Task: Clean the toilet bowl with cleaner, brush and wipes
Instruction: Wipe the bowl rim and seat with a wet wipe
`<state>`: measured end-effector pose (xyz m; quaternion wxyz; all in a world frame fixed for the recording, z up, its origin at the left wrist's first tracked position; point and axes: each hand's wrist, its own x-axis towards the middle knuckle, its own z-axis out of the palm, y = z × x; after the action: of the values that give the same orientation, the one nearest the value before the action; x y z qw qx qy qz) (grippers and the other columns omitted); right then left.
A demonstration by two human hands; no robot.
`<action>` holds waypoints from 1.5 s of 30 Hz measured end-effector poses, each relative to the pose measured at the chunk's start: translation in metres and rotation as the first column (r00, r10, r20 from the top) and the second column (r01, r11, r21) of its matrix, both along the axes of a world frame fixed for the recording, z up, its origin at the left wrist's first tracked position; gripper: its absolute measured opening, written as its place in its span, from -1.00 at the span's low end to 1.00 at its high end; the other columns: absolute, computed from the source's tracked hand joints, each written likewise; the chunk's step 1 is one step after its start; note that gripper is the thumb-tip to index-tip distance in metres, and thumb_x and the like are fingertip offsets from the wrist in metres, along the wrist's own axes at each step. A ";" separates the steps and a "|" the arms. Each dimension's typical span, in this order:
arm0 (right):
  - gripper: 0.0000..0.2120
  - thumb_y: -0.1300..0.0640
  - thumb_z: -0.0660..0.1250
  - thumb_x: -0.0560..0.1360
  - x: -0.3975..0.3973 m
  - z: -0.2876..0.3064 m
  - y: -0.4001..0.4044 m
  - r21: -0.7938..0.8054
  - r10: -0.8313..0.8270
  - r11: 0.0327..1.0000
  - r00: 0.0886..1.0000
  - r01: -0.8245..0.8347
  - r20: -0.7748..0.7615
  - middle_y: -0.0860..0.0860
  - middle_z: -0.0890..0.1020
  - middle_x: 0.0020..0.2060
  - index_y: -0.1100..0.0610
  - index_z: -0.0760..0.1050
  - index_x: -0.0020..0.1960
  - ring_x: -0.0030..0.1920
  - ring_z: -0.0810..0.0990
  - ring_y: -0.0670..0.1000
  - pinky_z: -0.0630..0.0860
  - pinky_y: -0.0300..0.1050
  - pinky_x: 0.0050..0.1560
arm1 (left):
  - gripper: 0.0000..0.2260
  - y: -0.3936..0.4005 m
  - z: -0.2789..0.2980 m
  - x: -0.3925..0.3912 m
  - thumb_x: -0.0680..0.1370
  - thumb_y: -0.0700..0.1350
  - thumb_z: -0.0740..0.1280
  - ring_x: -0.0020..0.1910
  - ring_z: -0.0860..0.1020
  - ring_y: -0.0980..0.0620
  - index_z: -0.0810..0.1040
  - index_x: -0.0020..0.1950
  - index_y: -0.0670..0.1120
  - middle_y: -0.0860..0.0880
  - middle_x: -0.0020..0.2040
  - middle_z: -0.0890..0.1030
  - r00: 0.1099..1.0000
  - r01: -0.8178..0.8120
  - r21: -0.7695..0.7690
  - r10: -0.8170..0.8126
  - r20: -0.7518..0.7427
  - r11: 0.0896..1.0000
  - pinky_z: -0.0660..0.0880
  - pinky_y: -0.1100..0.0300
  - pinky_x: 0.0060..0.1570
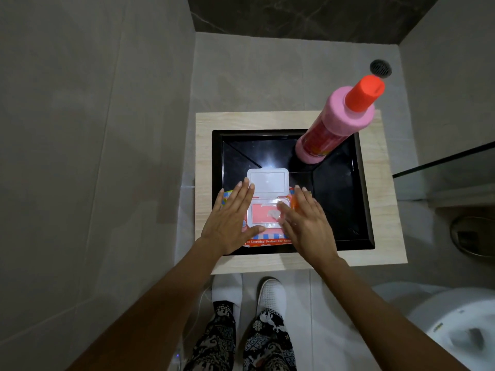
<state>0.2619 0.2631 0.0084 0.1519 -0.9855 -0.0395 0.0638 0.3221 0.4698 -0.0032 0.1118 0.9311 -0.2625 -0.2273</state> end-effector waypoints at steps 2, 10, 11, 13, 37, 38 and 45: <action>-0.74 0.06 0.33 0.48 0.002 -0.001 0.002 0.024 0.000 1.000 0.999 -0.001 0.046 0.31 0.41 0.35 0.13 0.61 0.12 0.37 0.38 0.30 0.35 0.21 0.31 | -0.09 -0.001 -0.003 -0.001 0.35 0.50 -0.24 0.47 -0.30 0.10 -0.31 0.52 -0.04 0.05 0.48 -0.34 1.000 -0.009 0.002 0.009 0.002 1.000 -0.35 0.05 0.41; -0.81 0.17 0.59 0.28 0.012 -0.002 0.015 0.093 -0.059 0.995 0.991 0.048 0.122 0.27 0.57 0.17 0.18 0.68 -0.14 0.20 0.54 0.29 0.50 0.14 0.14 | -0.17 -0.006 0.000 -0.004 0.41 0.46 -0.16 0.48 -0.31 0.09 -0.36 0.48 -0.01 0.03 0.49 -0.35 0.999 -0.037 -0.004 0.037 0.023 0.999 -0.25 -0.02 0.45; -0.79 0.16 0.60 0.27 0.011 -0.003 0.016 0.094 -0.056 0.995 0.991 0.045 0.125 0.27 0.57 0.17 0.19 0.67 -0.15 0.20 0.54 0.29 0.50 0.14 0.13 | -0.17 -0.008 0.002 -0.003 0.42 0.46 -0.14 0.48 -0.31 0.07 -0.37 0.47 0.00 0.03 0.49 -0.36 0.999 -0.042 0.003 0.042 0.016 0.999 -0.25 -0.03 0.45; -0.80 0.14 0.58 0.30 0.008 -0.006 0.017 0.097 -0.060 0.994 0.992 0.049 0.113 0.27 0.56 0.20 0.20 0.64 -0.16 0.24 0.52 0.28 0.49 0.16 0.17 | -0.16 -0.010 0.003 -0.003 0.42 0.44 -0.08 0.51 -0.29 0.03 -0.35 0.49 0.01 0.00 0.50 -0.35 0.999 -0.041 0.025 0.040 0.010 0.999 -0.25 -0.06 0.46; -0.80 0.35 0.46 0.29 0.022 0.036 0.009 0.113 -0.141 0.987 0.943 0.111 0.303 0.21 0.52 0.27 0.26 0.57 -0.09 0.34 0.37 0.16 0.23 0.07 0.35 | -0.15 -0.028 0.015 0.003 0.50 0.38 0.07 0.53 -0.25 -0.02 -0.26 0.55 -0.04 -0.07 0.54 -0.30 0.998 -0.062 0.109 0.065 -0.016 0.992 -0.31 -0.04 0.43; -0.79 0.33 0.48 0.29 0.021 0.037 0.009 0.118 -0.140 0.987 0.944 0.109 0.298 0.21 0.52 0.27 0.26 0.57 -0.09 0.35 0.35 0.15 0.26 0.09 0.34 | -0.15 -0.028 0.015 0.003 0.50 0.38 0.07 0.53 -0.25 -0.01 -0.26 0.55 -0.04 -0.07 0.54 -0.30 0.998 -0.064 0.110 0.066 -0.019 0.992 -0.31 -0.04 0.43; -0.74 0.23 0.51 0.33 0.019 0.029 -0.004 0.121 -0.158 0.983 0.977 0.141 0.144 0.23 0.48 0.32 0.21 0.57 0.00 0.35 0.40 0.23 0.36 0.13 0.29 | -0.13 -0.029 0.016 0.006 0.50 0.38 0.08 0.53 -0.26 0.02 -0.24 0.55 -0.09 -0.07 0.54 -0.30 1.000 -0.030 0.100 0.030 0.005 0.995 -0.28 -0.07 0.45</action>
<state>0.2806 0.2590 0.0373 0.2069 -0.9778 0.0200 -0.0259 0.3282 0.4408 0.0125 0.0678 0.9398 -0.2371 -0.2366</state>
